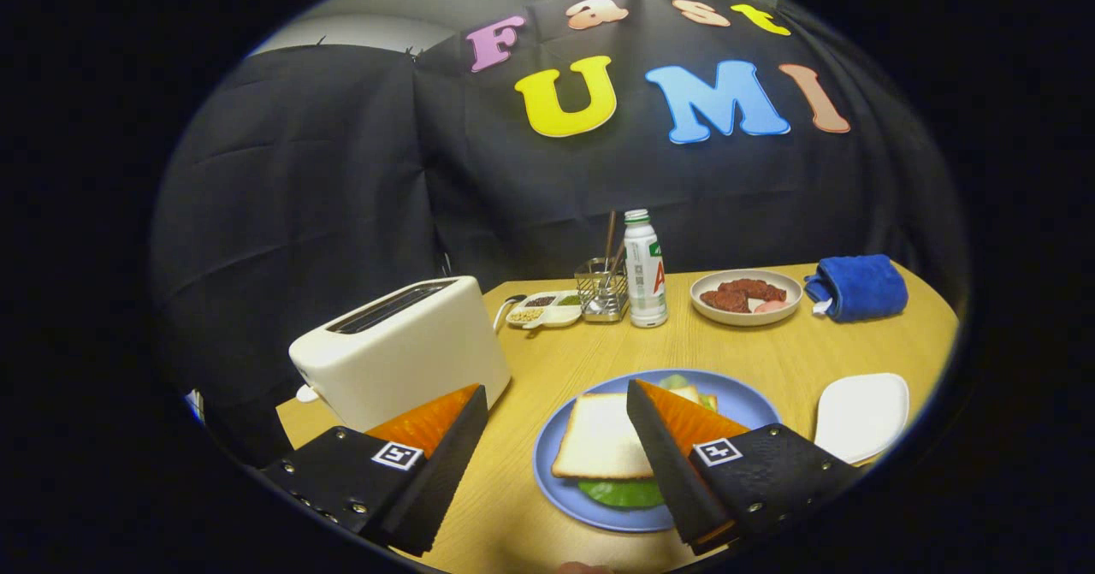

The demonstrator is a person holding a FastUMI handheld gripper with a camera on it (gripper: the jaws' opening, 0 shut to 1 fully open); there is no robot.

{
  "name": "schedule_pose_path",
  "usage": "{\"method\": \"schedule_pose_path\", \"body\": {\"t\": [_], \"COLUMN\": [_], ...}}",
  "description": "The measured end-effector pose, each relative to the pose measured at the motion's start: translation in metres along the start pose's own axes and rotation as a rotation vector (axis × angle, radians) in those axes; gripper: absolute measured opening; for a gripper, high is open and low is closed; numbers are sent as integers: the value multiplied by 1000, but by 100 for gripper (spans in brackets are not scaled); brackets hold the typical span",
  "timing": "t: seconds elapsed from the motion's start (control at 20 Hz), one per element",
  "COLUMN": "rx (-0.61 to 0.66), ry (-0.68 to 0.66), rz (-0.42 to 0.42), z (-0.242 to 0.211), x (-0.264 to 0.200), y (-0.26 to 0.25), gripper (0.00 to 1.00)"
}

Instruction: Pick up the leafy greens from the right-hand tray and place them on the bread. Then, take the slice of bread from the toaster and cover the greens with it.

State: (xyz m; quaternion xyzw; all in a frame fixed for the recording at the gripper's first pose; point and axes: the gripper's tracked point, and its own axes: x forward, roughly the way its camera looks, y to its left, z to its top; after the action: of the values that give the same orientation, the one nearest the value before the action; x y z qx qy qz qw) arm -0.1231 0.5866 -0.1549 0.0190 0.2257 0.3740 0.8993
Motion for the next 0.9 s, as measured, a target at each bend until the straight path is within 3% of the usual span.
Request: {"method": "schedule_pose_path", "body": {"t": [0.9], "rx": [-101], "ry": [-246], "rz": [-230], "z": [120], "x": [-61], "y": [-132], "gripper": [99]}}
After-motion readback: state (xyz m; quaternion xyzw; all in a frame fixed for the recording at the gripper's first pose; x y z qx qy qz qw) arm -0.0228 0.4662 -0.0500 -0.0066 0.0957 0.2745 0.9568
